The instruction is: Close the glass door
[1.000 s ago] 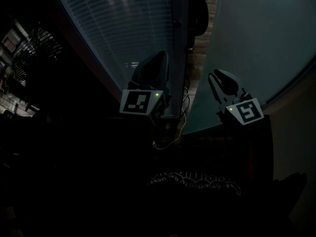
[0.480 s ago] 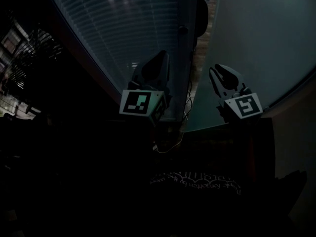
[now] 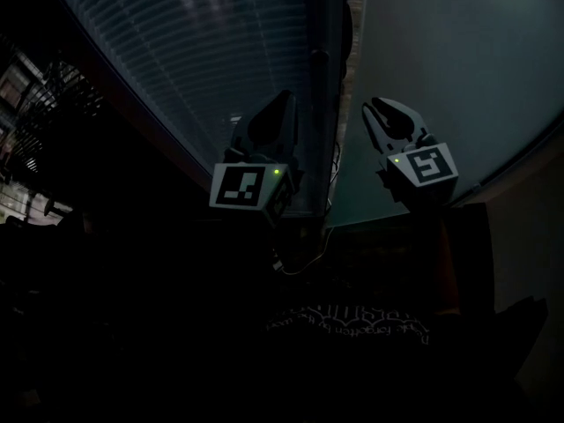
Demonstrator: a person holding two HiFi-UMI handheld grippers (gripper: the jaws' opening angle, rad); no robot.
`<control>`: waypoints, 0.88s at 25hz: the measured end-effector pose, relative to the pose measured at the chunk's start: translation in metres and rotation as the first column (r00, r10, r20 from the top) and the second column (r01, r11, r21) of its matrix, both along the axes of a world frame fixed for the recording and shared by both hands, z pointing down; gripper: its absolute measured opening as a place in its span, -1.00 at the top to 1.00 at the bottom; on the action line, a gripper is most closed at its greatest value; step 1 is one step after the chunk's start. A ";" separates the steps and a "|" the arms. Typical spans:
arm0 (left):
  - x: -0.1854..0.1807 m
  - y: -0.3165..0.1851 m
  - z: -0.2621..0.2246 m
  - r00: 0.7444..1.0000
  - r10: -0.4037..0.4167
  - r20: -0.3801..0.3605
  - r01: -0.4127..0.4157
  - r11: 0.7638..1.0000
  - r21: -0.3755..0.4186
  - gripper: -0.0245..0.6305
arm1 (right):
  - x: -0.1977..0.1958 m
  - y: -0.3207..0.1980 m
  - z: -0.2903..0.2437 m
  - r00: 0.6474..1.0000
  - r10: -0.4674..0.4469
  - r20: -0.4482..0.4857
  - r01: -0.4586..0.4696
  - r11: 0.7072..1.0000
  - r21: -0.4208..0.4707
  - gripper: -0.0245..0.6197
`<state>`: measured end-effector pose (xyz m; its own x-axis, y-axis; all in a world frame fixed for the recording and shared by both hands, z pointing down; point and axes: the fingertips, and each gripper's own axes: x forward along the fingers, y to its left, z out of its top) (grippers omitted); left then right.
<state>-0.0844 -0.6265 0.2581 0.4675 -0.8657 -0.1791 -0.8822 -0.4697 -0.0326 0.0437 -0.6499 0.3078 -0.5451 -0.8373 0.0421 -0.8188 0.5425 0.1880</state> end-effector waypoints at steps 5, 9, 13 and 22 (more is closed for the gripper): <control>-0.003 -0.007 0.001 1.000 -0.003 -0.004 0.003 1.000 -0.005 0.92 | 0.002 -0.019 0.000 0.999 0.039 0.004 -0.039 0.999 -0.004 0.77; -0.006 -0.016 -0.001 1.000 -0.004 -0.002 0.004 1.000 -0.006 0.92 | 0.003 -0.038 -0.003 0.997 0.073 -0.007 -0.073 0.997 0.001 0.88; -0.008 -0.019 0.000 1.000 -0.003 0.001 0.003 1.000 -0.009 0.92 | 0.003 -0.049 -0.003 0.996 0.085 0.017 -0.085 0.996 -0.010 0.88; -0.016 -0.026 0.000 1.000 -0.001 0.003 0.001 1.000 -0.012 0.92 | 0.002 -0.071 -0.003 0.990 0.140 0.027 -0.139 0.990 -0.030 0.89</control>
<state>-0.1005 -0.6530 0.2584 0.4672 -0.8681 -0.1676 -0.8826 -0.4692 -0.0299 0.0460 -0.7213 0.3050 -0.4245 -0.9039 0.0521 -0.8917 0.4274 0.1492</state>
